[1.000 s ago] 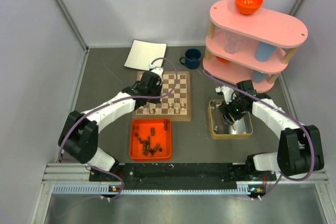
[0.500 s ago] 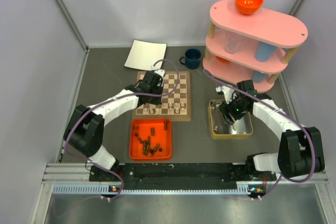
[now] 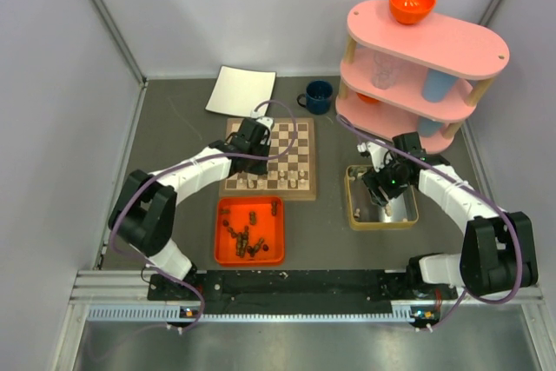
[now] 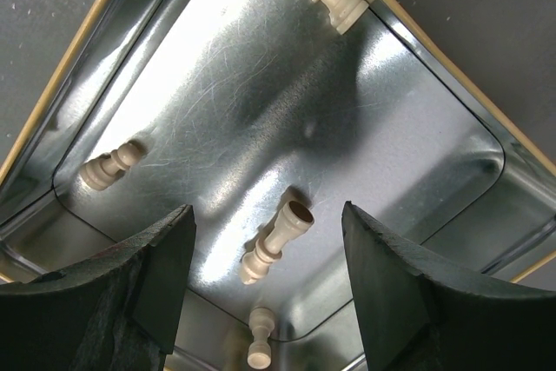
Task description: Set up the chess pieces on the board
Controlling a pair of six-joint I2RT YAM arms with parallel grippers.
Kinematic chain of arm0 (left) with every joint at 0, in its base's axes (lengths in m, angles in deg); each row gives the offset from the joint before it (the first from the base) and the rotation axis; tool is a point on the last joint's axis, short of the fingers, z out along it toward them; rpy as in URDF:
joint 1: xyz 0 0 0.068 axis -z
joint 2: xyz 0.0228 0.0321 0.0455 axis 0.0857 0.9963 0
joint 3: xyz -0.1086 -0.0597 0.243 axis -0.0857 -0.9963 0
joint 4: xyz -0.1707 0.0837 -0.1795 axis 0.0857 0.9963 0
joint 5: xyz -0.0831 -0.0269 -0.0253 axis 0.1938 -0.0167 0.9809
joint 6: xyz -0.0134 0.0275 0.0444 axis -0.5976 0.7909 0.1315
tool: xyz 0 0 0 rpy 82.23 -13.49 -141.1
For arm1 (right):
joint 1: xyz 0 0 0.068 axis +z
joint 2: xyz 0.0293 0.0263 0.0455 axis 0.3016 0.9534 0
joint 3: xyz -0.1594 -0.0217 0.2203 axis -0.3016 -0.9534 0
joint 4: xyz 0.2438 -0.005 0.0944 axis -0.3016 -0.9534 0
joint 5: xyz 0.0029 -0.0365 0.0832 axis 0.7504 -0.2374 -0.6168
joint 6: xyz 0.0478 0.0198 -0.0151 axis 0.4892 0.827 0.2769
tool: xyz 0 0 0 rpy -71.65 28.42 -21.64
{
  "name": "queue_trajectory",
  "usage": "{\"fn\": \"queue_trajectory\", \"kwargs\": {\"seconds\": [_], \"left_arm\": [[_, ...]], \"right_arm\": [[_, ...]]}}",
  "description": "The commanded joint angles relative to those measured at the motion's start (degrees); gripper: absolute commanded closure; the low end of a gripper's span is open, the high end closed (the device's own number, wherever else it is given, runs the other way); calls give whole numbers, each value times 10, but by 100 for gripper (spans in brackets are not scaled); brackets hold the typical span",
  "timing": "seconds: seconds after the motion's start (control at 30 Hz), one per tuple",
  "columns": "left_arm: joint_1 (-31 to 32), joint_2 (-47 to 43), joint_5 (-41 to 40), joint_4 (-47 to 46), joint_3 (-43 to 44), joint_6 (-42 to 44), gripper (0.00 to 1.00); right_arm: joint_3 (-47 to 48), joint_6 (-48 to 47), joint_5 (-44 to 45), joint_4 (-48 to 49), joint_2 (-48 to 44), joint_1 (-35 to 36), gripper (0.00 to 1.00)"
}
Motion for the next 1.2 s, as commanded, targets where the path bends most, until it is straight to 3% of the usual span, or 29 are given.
{"fn": "queue_trajectory", "kwargs": {"seconds": [0.0,0.57,1.17], "left_arm": [[-4,6,5,-16,-5,-9,92],[-8,23,5,-12,-5,-8,87],[-8,16,-6,7,2,-9,69]], "right_arm": [[18,-2,2,12,-18,3,32],[18,-1,3,12,-17,3,32],[17,-1,3,13,-19,2,32]]}}
